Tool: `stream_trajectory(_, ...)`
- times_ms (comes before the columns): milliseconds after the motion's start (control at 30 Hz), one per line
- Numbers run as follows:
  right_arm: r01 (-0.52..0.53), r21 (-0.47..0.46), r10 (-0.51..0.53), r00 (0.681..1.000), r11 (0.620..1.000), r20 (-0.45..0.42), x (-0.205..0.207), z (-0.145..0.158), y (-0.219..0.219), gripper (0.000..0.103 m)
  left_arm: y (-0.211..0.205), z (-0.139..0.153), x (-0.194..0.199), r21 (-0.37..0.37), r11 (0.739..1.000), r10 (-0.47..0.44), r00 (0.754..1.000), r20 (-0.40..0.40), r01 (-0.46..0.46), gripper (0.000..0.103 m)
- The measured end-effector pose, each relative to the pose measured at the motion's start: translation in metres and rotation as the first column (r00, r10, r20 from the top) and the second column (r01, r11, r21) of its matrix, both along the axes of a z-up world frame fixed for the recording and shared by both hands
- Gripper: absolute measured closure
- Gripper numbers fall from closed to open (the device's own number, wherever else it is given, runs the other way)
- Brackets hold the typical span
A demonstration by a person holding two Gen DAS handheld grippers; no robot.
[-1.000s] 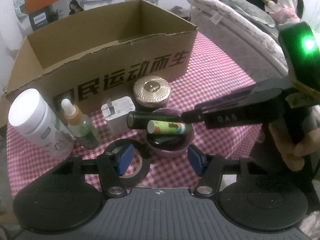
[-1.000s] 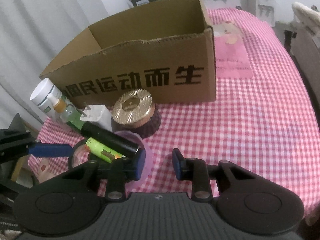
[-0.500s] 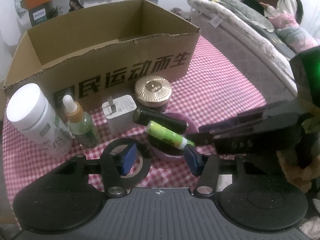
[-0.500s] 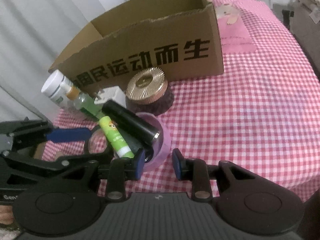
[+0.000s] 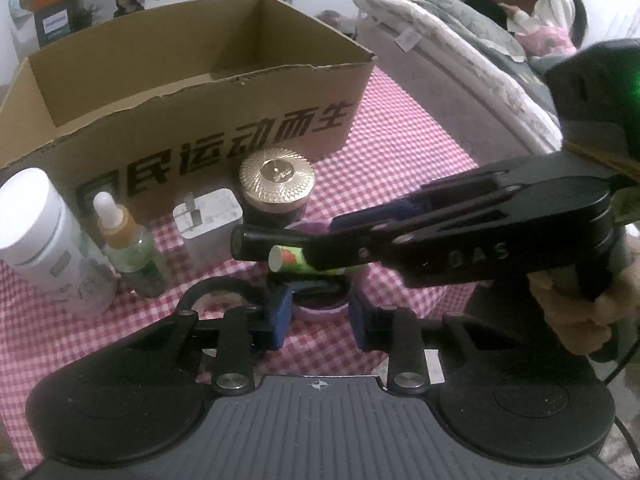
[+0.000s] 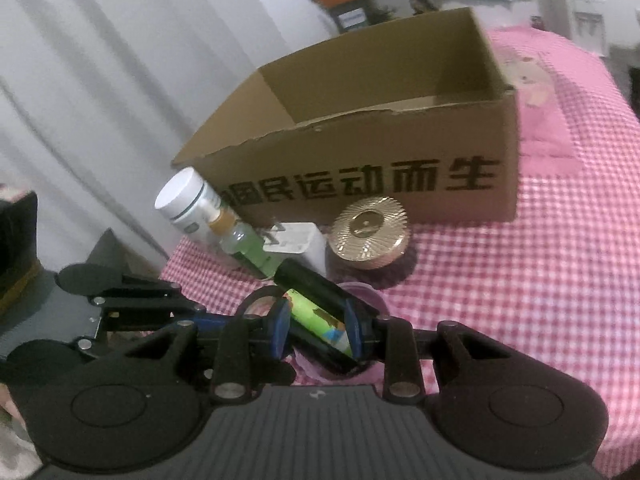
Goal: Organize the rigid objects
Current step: 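Move the right tool down to the green-and-white tube in the pink bowl, then close the right gripper on the green-and-white tube and lift it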
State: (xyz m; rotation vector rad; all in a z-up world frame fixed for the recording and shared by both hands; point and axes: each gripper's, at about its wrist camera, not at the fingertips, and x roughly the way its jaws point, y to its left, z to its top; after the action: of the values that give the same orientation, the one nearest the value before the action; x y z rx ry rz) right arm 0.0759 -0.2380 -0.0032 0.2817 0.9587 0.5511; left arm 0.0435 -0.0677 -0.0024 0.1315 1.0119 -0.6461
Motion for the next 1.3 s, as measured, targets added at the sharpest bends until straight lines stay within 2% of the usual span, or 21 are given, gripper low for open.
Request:
stream_trajectory(233, -0.059, 0.005, 0.059, 0.998, 0.998, -0.013, 0.008, -0.009, 0.003, 0.071, -0.003, -0.002, 0.004, 0.006, 1.0, 0.002, 1.0, 0.006, -0.002, 0.073)
stream_trajectory(533, -0.071, 0.101, 0.077, 0.995, 0.992, -0.057, 0.012, -0.015, -0.015, 0.07, -0.009, -0.003, 0.01, 0.012, 1.0, 0.011, 1.0, 0.002, -0.011, 0.072)
stream_trajectory(733, -0.055, 0.171, 0.073, 0.992, 0.984, -0.105, 0.015, -0.019, -0.025, 0.07, -0.015, -0.005, 0.013, 0.029, 0.999, 0.015, 1.0, 0.012, -0.015, 0.068)
stream_trajectory(900, -0.039, 0.23, 0.073, 0.987, 0.972, -0.141, 0.013, -0.023, -0.034, 0.07, -0.025, -0.007, 0.015, 0.047, 0.999, 0.005, 0.999, 0.033, -0.007, 0.06)
stream_trajectory(1100, -0.034, 0.248, 0.068, 0.989, 0.968, -0.134, 0.012, -0.023, -0.034, 0.069, -0.032, -0.009, 0.014, 0.077, 0.997, 0.005, 0.998, 0.067, -0.01, 0.06)
stream_trajectory(1300, -0.003, 0.234, 0.033, 0.992, 0.972, -0.124, 0.012, -0.024, -0.035, 0.072, -0.034, -0.009, 0.011, 0.093, 0.996, -0.006, 0.995, 0.098, -0.003, 0.067)
